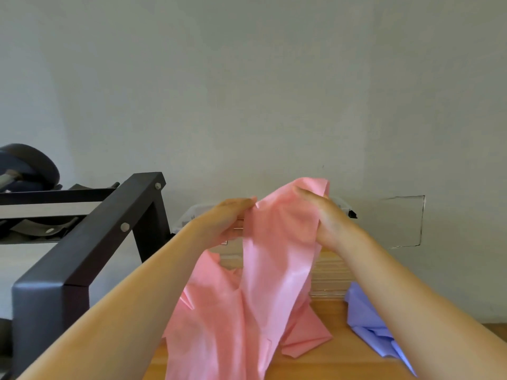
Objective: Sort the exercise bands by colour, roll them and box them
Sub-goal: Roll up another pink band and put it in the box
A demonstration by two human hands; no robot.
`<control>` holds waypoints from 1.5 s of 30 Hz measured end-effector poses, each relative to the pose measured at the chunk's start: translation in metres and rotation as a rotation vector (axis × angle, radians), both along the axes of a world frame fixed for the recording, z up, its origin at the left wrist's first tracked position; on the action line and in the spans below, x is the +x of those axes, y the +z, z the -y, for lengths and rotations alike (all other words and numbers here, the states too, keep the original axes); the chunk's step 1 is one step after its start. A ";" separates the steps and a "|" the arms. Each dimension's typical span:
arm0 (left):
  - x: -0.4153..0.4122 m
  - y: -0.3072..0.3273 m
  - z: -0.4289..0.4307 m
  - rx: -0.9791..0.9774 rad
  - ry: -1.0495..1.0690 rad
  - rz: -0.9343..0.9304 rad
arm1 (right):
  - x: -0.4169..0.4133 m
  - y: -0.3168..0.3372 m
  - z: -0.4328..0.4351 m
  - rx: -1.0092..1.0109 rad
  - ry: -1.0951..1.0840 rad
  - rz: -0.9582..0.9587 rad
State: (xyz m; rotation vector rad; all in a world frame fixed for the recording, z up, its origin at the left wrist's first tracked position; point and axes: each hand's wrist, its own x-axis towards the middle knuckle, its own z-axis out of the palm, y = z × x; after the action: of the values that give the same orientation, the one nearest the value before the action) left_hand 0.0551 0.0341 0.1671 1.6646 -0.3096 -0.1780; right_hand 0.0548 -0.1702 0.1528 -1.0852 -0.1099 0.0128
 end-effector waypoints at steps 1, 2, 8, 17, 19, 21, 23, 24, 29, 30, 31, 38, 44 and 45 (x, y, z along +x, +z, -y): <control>0.001 -0.001 0.001 -0.029 -0.008 -0.005 | -0.003 0.001 -0.002 -0.015 0.025 0.000; 0.001 -0.004 0.004 -0.052 -0.005 -0.013 | -0.005 -0.003 -0.003 -0.052 0.062 -0.002; -0.003 -0.005 0.010 -0.112 0.084 0.029 | -0.017 -0.021 -0.005 -0.112 0.234 0.018; -0.005 0.017 0.001 -0.262 0.057 0.134 | -0.042 -0.031 -0.020 -0.091 0.271 0.051; -0.005 0.012 -0.005 -0.277 0.077 0.129 | -0.045 -0.040 -0.025 -0.174 0.241 0.039; -0.009 0.007 -0.013 -0.254 0.096 0.070 | -0.045 -0.036 -0.029 -0.218 0.238 0.054; -0.011 -0.004 -0.022 -0.230 0.062 -0.031 | -0.044 -0.020 -0.028 -0.226 0.229 0.097; -0.011 -0.011 -0.026 -0.217 0.019 -0.073 | -0.044 -0.008 -0.027 -0.223 0.210 0.120; -0.031 -0.031 -0.019 -0.139 -0.194 -0.231 | -0.033 0.042 -0.016 -0.141 0.104 0.152; -0.034 -0.030 -0.014 -0.124 -0.218 -0.257 | -0.031 0.048 -0.015 -0.121 0.075 0.131; -0.037 -0.028 -0.010 -0.127 -0.249 -0.291 | -0.031 0.050 -0.013 -0.092 0.049 0.109; -0.031 -0.023 0.008 -0.125 -0.187 -0.134 | -0.033 0.023 0.001 -0.152 0.093 0.007; -0.023 -0.018 0.011 -0.241 -0.061 -0.061 | -0.043 -0.023 0.010 -0.118 0.263 -0.034; -0.024 -0.018 0.010 -0.241 -0.061 -0.076 | -0.046 -0.030 0.010 -0.118 0.288 -0.025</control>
State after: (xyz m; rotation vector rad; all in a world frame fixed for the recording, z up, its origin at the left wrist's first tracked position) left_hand 0.0313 0.0240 0.1495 1.4072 -0.3117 -0.2396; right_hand 0.0089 -0.1797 0.1228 -1.1789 -0.2450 0.2946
